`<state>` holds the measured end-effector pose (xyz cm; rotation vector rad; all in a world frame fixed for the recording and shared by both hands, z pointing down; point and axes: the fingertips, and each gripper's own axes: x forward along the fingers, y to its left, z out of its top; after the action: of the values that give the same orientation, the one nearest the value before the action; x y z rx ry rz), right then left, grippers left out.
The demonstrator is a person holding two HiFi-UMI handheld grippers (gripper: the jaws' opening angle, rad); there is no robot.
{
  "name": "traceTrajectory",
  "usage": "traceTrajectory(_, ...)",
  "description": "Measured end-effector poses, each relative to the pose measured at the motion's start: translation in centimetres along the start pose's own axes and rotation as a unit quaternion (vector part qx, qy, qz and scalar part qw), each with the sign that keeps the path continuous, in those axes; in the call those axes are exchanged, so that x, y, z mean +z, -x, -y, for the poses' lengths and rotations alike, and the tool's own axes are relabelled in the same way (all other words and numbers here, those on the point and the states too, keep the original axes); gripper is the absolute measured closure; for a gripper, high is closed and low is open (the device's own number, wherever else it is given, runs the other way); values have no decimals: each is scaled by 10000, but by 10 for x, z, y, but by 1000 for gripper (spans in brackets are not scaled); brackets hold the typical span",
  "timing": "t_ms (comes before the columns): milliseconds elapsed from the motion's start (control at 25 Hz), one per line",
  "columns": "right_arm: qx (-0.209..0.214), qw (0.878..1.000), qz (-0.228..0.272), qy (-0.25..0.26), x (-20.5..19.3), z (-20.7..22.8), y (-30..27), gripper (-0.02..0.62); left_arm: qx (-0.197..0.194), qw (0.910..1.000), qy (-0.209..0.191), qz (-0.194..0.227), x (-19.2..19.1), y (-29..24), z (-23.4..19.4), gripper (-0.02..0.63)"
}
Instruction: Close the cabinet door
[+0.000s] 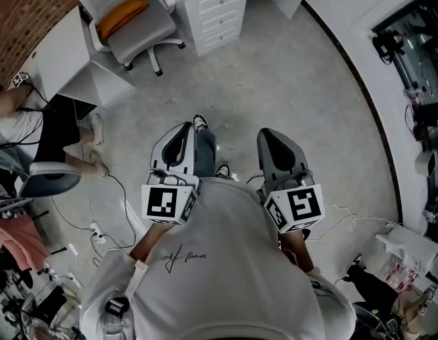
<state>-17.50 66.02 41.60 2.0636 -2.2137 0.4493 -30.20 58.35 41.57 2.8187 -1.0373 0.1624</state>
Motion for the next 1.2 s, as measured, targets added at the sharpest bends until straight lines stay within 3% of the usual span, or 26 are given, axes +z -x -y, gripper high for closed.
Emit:
traceTrajectory(160,-247,9991,-336,108,1,22,-30,571,-44,10000,25,-35,4,-32,-19,589)
traceTrajectory(400,-256,9969,-708,244,15,40,-99,571,-291,9993,234,-66,8,-96,-53,589)
traceTrajectory(720,-145,9971,-690,297,71,57,-192,571,-448,9988,175,109,55,-179,-107,589)
traceTrajectory(1200,115,9956,-772,526,102,56,-297,569,-474,9987,85,179,79,-254,-193,589)
